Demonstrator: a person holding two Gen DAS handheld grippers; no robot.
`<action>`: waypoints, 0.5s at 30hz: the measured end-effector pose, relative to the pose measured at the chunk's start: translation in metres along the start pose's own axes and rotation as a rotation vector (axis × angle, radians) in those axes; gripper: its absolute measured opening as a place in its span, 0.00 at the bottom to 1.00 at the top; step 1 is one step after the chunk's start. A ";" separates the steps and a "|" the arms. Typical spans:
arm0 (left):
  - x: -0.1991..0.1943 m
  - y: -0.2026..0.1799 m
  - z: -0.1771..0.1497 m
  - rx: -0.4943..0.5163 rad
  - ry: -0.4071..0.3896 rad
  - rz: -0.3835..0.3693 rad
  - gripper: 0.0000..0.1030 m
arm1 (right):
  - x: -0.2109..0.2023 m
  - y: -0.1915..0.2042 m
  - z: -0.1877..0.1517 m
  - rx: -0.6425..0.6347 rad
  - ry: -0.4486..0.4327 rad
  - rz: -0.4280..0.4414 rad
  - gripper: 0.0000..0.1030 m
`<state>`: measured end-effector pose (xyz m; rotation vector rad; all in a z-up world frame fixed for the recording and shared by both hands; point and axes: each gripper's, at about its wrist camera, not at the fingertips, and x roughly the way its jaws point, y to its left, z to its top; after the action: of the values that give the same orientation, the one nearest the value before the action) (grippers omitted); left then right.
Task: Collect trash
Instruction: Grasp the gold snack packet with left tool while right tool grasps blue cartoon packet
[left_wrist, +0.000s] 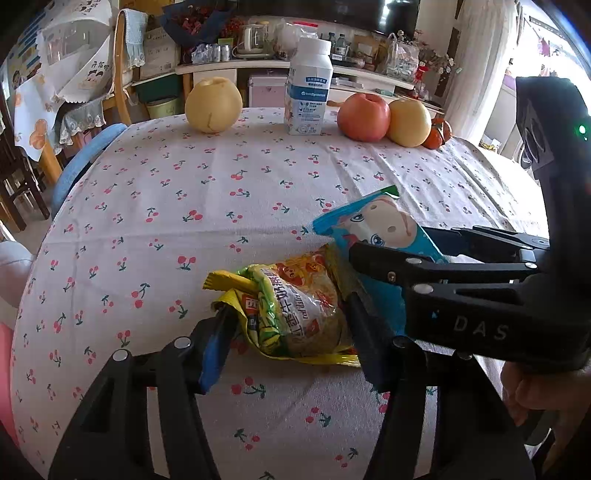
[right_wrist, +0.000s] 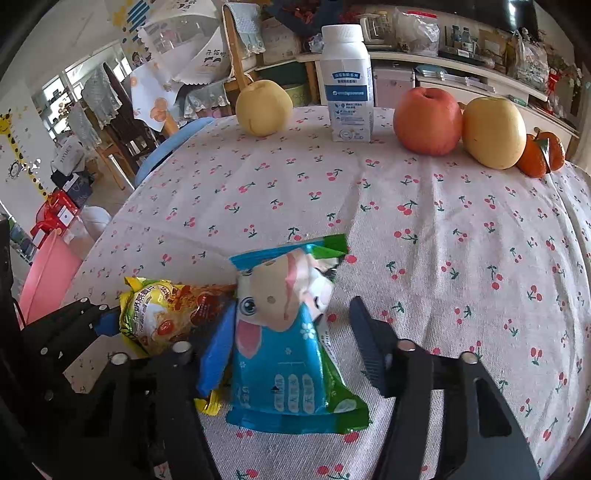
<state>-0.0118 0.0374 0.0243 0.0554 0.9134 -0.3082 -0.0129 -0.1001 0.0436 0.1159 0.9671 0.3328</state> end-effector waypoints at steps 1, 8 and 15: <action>0.000 0.000 0.000 0.000 0.000 0.000 0.57 | 0.000 0.000 0.000 -0.005 -0.001 0.003 0.50; -0.005 0.004 -0.002 0.000 -0.006 0.002 0.51 | -0.006 0.002 -0.004 -0.036 -0.017 -0.008 0.46; -0.013 0.012 -0.003 -0.006 -0.025 0.006 0.44 | -0.013 0.002 -0.008 -0.046 -0.034 -0.019 0.42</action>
<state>-0.0180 0.0526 0.0316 0.0486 0.8893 -0.3003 -0.0268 -0.1027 0.0503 0.0700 0.9260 0.3345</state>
